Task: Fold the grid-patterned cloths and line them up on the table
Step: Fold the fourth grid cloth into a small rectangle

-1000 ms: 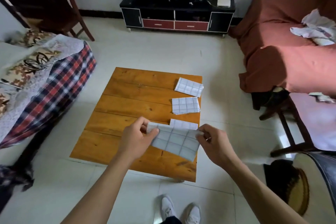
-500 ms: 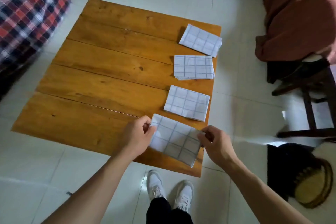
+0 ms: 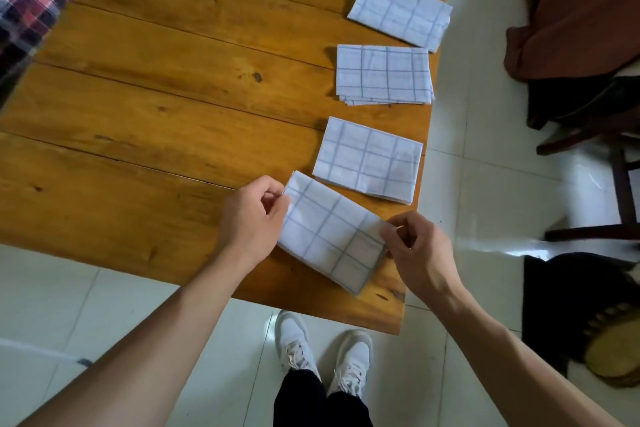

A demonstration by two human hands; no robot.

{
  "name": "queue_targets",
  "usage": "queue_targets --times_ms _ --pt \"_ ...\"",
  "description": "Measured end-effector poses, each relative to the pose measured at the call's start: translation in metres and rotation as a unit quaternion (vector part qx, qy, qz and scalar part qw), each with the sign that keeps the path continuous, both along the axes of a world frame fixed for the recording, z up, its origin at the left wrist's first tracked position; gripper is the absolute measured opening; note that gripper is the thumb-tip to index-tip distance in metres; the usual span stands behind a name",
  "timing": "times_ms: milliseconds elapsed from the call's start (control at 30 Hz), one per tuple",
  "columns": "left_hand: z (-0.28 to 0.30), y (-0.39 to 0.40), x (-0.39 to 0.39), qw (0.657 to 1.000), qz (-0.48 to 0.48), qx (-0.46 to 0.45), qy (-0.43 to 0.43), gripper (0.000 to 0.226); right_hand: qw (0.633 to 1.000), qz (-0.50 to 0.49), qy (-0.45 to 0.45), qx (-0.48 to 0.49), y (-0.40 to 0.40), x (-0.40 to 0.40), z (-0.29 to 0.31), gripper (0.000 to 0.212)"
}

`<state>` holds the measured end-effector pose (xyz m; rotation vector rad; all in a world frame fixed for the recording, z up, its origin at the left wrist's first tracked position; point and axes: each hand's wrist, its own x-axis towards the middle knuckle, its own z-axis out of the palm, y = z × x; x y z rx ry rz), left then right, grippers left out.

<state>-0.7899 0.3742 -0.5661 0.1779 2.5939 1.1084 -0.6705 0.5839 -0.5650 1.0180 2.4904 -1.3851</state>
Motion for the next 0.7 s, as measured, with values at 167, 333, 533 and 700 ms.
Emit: queue_targets --times_ms 167,333,533,700 --pt "0.007 0.006 -0.012 1.000 0.011 -0.011 0.006 0.004 1.000 -0.023 -0.001 0.005 0.005 -0.012 0.002 0.011" --pt "-0.003 0.005 -0.012 0.999 0.000 -0.031 0.018 0.005 0.999 -0.035 -0.023 0.012 0.007 -0.013 -0.004 0.014" --pt "-0.016 0.007 -0.008 0.997 -0.010 -0.045 0.055 0.006 0.998 -0.038 -0.034 0.020 0.008 -0.013 -0.014 0.010" --pt "-0.033 0.003 -0.002 0.992 -0.044 -0.081 0.085 0.027 0.998 -0.002 -0.032 0.057 0.009 -0.008 -0.015 0.022"
